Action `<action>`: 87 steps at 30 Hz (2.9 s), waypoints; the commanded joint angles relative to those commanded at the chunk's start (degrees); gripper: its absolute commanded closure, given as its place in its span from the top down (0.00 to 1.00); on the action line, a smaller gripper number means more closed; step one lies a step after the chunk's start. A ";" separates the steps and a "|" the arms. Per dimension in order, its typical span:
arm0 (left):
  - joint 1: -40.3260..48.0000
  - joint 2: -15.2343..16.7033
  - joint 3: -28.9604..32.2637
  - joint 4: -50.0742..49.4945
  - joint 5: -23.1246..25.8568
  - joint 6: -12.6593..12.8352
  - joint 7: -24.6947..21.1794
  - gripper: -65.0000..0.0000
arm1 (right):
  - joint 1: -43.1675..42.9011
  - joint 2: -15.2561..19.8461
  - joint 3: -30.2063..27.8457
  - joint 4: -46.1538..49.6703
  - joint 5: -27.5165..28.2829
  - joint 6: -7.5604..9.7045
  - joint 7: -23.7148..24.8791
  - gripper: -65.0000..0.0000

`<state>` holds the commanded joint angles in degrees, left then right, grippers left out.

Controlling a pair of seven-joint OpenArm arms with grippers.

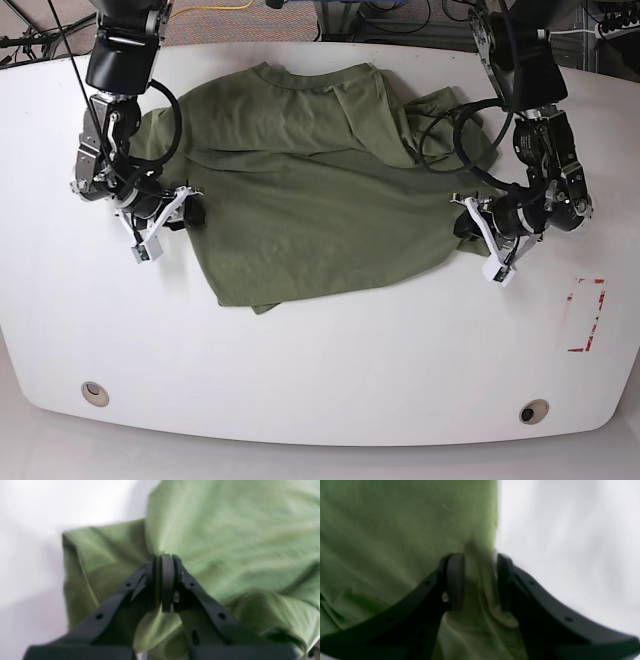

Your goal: Fold the T-shirt properly

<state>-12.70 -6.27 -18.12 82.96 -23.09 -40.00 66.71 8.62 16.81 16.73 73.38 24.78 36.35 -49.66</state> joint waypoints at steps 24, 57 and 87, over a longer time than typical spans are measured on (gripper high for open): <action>2.30 -1.35 -0.03 10.81 -0.03 0.00 4.18 0.02 | -0.27 0.13 0.09 3.21 0.28 0.47 0.16 0.37; -4.24 -4.93 4.78 1.45 1.15 0.00 -0.42 0.05 | -1.93 0.17 -0.21 3.23 0.41 0.23 -0.08 0.47; -19.08 -5.79 15.11 -8.76 0.91 0.00 1.51 0.43 | -1.85 0.11 -0.08 2.62 0.65 0.33 -0.28 0.53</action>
<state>-31.78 -12.06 -3.01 74.20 -22.18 -40.00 68.22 6.77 16.92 16.65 75.99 25.43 36.68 -49.94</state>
